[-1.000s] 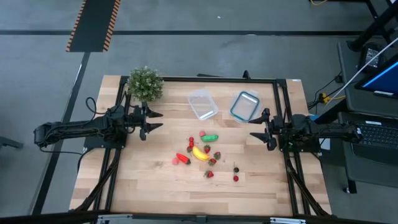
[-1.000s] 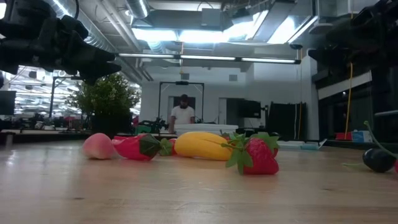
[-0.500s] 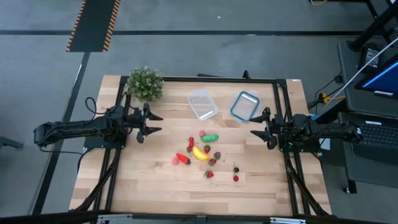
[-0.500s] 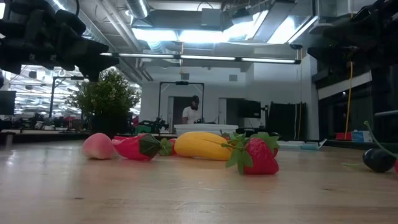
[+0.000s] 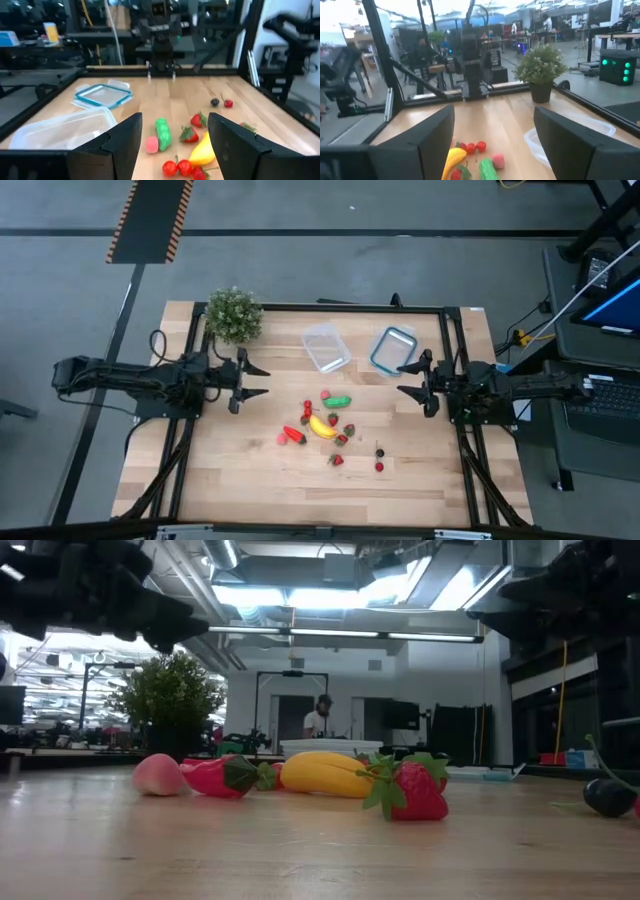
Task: Pick and placing Produce into tupperware
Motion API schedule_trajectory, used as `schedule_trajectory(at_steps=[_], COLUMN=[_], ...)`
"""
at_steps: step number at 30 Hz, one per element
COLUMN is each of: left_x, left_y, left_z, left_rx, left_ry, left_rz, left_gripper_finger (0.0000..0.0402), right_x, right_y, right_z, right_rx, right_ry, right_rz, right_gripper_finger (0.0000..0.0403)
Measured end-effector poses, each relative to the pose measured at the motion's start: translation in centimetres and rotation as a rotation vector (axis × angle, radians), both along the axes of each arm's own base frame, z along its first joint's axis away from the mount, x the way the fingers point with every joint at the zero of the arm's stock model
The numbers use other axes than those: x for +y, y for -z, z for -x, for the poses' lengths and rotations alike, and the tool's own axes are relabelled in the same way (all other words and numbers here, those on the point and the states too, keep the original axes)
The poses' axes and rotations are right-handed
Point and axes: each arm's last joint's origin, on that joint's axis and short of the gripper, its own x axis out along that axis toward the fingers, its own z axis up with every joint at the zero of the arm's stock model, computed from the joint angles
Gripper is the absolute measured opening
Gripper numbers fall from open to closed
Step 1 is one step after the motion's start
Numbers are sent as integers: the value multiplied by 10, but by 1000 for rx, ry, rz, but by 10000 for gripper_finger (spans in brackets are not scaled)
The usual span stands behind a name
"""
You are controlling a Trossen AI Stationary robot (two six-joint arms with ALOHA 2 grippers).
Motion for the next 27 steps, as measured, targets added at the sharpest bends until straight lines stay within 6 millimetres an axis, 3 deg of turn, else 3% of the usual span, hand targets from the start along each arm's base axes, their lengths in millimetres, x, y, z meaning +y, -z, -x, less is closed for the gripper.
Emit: schedule_trajectory(at_steps=[8,21,27], left_x=[-10,-21,-22], left_y=[-15,-3,-9], left_z=[-24,-33,-36], left_rx=[29,132,245], left_ry=[50,-48,-88], left_rz=[-75,-113,-120], left_gripper_finger=[220,220,220], right_x=[7,27,35], right_y=[-23,-93,-91], right_z=[-28,-60,-75], right_rx=[138,597,789], right_ry=[-90,-95,-62], right_rz=[7,-31,-121], right_gripper_finger=[241,192,174])
